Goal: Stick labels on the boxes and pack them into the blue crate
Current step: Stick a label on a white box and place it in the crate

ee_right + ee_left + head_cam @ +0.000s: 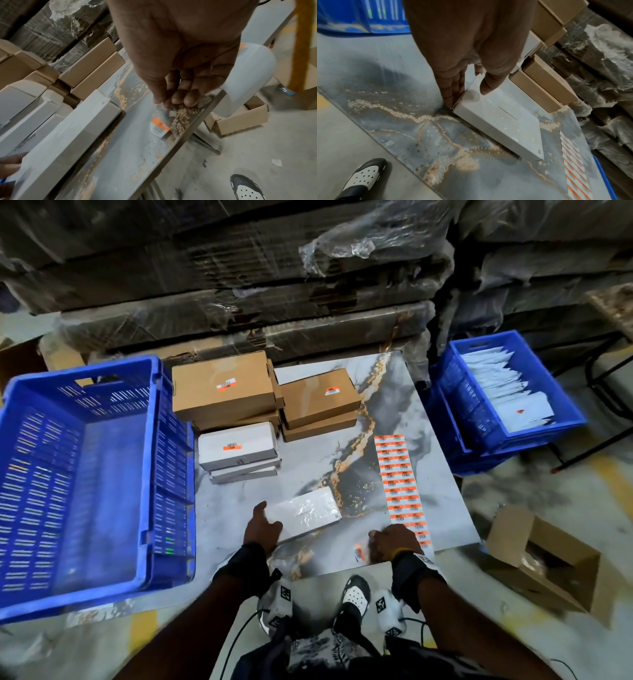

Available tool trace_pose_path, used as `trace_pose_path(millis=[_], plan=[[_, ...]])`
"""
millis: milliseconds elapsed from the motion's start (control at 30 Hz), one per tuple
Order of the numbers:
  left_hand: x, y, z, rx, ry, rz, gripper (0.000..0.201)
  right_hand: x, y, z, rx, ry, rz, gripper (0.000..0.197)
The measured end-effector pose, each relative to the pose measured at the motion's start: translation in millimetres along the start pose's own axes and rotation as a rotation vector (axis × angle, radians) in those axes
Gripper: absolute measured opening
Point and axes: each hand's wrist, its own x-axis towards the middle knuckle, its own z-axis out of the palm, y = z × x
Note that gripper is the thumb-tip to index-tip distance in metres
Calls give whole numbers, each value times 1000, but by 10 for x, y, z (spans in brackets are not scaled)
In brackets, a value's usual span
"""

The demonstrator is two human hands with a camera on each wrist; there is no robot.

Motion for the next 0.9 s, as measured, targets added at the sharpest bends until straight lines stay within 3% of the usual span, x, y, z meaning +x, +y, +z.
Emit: trace_pose_path(millis=[133, 200, 367, 500, 667, 900], plan=[[-75, 152, 22, 81, 45, 6, 65, -4, 259, -159, 29, 252, 30, 31], [-103, 247, 54, 133, 73, 14, 64, -25, 378, -200, -6, 341, 47, 40], [-194, 504, 214, 284, 173, 193, 62, -20, 595, -245, 24, 300, 175, 73], [-324, 770, 432, 311, 176, 399, 55, 40, 713, -261, 48, 315, 171, 62], [-472, 1030, 722, 302, 50, 544, 52, 168, 775, -341, 88, 226, 171, 65], [-636, 1240, 1122, 341, -243, 449, 53, 182, 795, -368, 275, 151, 108, 62]])
